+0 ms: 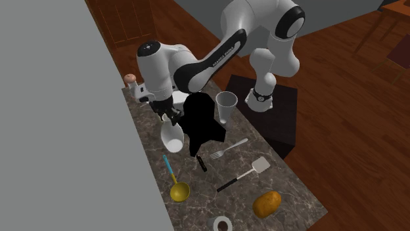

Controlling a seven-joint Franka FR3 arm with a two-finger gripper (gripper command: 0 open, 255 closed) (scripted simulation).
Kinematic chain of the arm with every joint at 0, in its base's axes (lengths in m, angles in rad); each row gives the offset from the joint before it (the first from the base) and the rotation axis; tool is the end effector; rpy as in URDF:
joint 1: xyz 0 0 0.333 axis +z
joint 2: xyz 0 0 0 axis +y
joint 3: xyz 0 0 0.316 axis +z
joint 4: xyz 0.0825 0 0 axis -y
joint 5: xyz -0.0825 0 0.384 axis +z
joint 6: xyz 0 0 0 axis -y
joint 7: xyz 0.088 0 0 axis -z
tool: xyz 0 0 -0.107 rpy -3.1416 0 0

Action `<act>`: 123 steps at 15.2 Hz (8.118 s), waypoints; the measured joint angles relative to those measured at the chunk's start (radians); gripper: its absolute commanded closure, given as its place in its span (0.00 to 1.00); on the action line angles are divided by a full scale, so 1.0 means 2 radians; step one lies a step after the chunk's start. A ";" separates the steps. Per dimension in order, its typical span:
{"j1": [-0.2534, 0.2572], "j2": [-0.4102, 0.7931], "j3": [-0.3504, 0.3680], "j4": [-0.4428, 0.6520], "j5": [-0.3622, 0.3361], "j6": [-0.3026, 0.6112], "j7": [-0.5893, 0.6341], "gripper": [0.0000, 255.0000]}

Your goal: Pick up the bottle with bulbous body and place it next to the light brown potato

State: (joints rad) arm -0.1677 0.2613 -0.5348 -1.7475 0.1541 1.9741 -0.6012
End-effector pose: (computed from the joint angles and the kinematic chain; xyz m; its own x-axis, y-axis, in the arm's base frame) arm 0.4984 -0.3782 0.4393 0.9892 -0.1460 0.0090 -0.1460 -0.9893 -0.0058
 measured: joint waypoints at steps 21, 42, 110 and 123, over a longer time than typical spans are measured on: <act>-0.006 -0.011 -0.006 0.129 -0.010 -0.137 0.008 1.00; 0.111 -0.103 0.066 0.212 -0.062 -0.296 0.202 1.00; 0.168 -0.159 0.111 -0.172 -0.084 0.036 0.305 1.00; 0.169 -0.156 0.112 -0.177 -0.083 0.045 0.306 0.00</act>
State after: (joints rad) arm 0.1705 -0.0499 -0.3114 -2.1013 -0.0110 2.0632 0.0111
